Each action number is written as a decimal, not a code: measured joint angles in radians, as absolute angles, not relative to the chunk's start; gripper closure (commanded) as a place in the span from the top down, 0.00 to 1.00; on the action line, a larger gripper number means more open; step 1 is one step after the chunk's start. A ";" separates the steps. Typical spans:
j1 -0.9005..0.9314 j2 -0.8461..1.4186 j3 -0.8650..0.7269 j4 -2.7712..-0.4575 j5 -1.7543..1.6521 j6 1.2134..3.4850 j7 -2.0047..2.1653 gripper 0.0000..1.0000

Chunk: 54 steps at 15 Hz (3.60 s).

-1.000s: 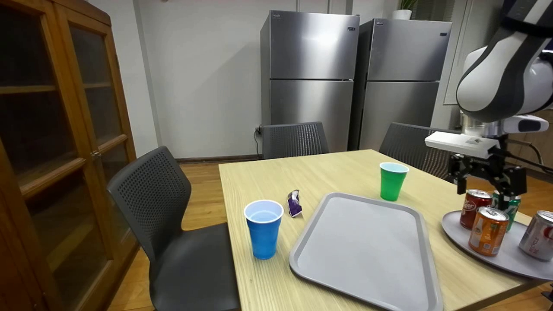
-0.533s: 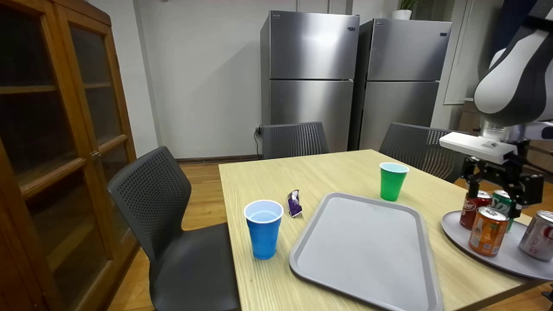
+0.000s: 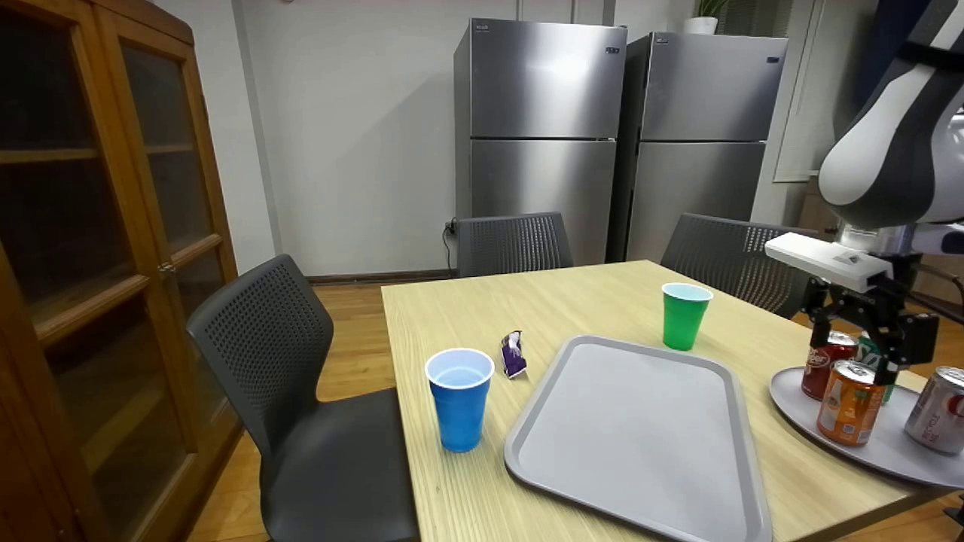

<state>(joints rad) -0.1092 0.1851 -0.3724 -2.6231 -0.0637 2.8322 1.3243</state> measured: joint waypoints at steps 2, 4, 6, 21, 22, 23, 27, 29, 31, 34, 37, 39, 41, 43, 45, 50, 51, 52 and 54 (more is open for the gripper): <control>-0.109 0.203 -0.366 -2.618 -0.040 2.839 1.320 1.00; -0.109 0.224 -0.362 -2.609 -0.018 2.843 1.314 1.00; -0.109 0.242 -0.362 -2.597 -0.004 2.844 1.309 1.00; -0.116 0.347 -0.367 -2.524 0.064 2.844 1.305 0.49; -0.116 0.348 -0.369 -2.523 0.064 2.844 1.304 0.41; -0.116 0.348 -0.371 -2.523 0.064 2.844 1.302 0.38; -0.116 0.348 -0.383 -2.523 0.064 2.844 1.288 0.38; -0.113 0.347 -0.388 -2.523 0.063 2.844 1.281 0.38; -0.104 0.339 -0.393 -2.525 0.059 2.845 1.273 0.38; -0.084 0.318 -0.395 -2.531 0.045 2.849 1.264 0.38; -0.055 0.285 -0.396 -2.544 0.025 2.851 1.255 0.38; -0.034 0.262 -0.393 -2.552 0.009 2.851 1.246 0.38; -0.014 0.241 -0.382 -2.561 -0.007 2.851 1.241 0.38; 0.002 0.223 -0.358 -2.569 -0.014 2.851 1.229 0.38; 0.015 0.208 -0.326 -2.578 -0.015 2.851 1.212 0.38; 0.052 0.184 -0.232 -2.597 -0.016 2.851 1.165 0.38; 0.060 0.181 -0.213 -2.602 -0.016 2.851 1.157 0.38; 0.068 0.177 -0.194 -2.607 -0.016 2.851 1.149 0.38; 0.085 0.172 -0.158 -2.617 -0.016 2.851 1.130 0.38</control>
